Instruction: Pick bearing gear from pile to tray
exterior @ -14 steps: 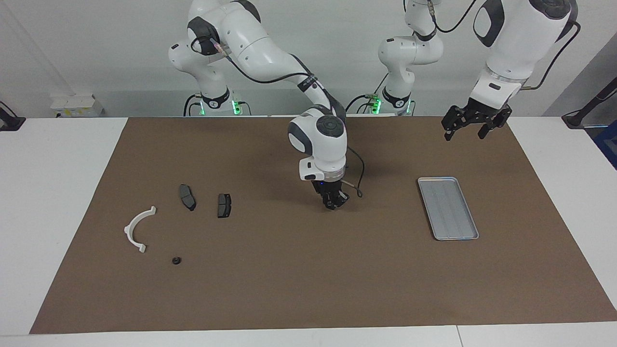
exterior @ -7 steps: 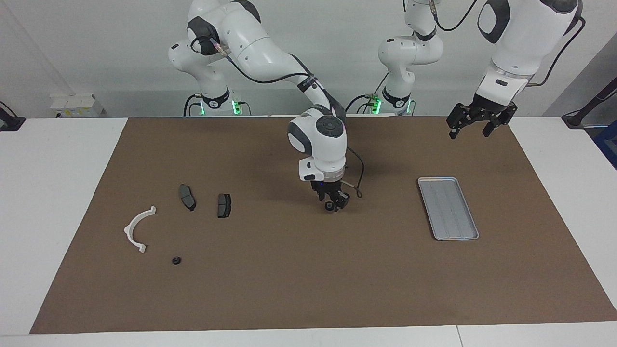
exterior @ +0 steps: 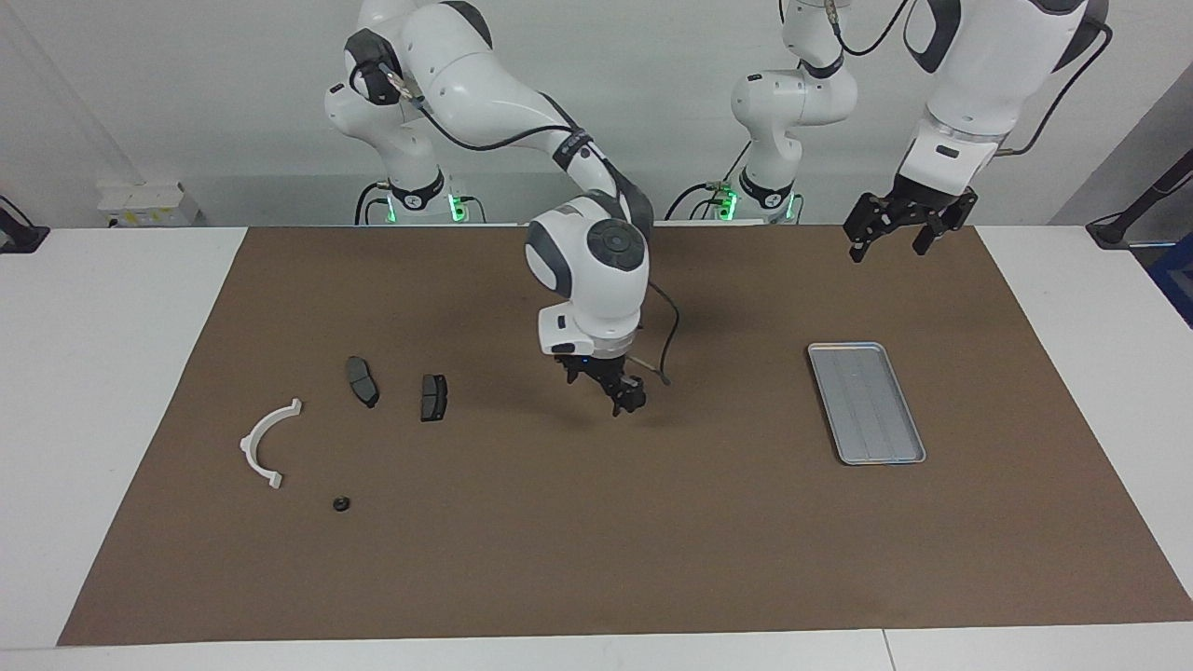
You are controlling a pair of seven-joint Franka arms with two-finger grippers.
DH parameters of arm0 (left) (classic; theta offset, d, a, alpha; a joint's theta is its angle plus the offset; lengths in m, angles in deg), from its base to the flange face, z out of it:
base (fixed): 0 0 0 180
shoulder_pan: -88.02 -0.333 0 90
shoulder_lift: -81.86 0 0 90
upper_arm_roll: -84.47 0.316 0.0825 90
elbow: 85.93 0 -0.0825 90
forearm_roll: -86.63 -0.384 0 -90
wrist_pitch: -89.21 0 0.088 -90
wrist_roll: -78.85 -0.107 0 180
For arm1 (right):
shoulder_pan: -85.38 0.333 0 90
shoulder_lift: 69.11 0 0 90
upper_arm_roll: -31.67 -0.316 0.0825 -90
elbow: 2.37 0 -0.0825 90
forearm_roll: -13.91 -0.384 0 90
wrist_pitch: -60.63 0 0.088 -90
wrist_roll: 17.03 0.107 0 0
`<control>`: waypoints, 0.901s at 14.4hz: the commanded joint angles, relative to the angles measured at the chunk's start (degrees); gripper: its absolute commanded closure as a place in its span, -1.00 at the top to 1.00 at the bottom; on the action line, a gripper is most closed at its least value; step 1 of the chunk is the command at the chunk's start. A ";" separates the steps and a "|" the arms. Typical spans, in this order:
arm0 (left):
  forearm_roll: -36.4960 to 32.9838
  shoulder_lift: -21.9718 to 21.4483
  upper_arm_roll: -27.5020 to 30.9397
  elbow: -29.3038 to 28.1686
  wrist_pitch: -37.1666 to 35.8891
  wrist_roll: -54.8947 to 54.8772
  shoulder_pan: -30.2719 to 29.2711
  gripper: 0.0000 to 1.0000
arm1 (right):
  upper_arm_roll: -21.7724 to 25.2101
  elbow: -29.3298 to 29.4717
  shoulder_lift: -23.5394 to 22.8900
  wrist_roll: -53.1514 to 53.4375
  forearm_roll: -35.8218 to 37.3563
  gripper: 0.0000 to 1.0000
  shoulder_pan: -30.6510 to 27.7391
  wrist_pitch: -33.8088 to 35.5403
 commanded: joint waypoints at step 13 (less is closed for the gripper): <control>-1.81 25.59 -0.13 3.57 20.11 26.23 23.92 1.00 | -0.88 -5.92 -3.57 -38.89 0.67 1.00 -29.15 -11.90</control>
